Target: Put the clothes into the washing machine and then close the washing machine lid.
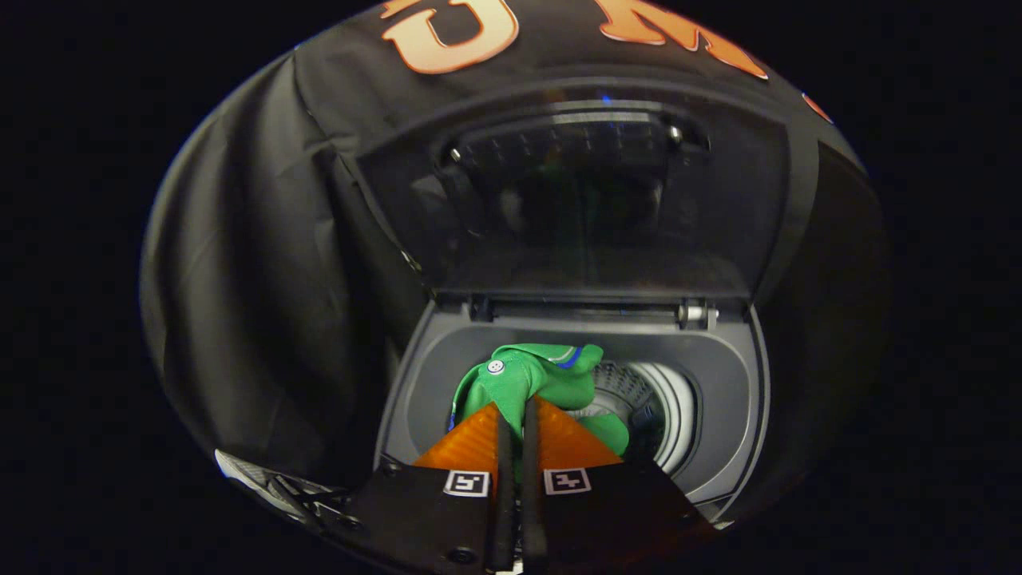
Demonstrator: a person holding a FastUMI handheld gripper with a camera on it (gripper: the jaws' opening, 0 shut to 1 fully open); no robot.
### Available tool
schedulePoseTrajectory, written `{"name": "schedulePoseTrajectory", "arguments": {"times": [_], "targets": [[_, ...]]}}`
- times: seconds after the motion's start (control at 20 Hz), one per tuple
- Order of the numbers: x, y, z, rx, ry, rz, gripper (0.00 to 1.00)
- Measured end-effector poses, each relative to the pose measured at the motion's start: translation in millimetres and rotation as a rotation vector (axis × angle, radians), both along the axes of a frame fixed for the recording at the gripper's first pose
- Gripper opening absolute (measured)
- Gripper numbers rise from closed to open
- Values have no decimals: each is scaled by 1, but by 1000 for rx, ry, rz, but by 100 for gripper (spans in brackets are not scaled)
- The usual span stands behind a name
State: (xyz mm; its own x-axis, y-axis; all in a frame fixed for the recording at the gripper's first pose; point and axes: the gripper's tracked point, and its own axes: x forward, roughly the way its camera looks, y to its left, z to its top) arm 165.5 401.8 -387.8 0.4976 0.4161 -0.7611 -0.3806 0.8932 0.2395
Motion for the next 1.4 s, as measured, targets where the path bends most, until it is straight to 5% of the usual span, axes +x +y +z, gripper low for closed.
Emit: {"name": "schedulePoseTrajectory", "arguments": {"times": [0.35,1.0,1.05,1.25,1.4], "targets": [[-6,4,-53,-83,143,-71,11],[-2,-5,-62,-91,150,-148,15],[0,-4,-60,-91,136,-153,19],[2,-8,-60,-112,114,-171,100],[2,-8,-52,-104,87,-178,99]]}}
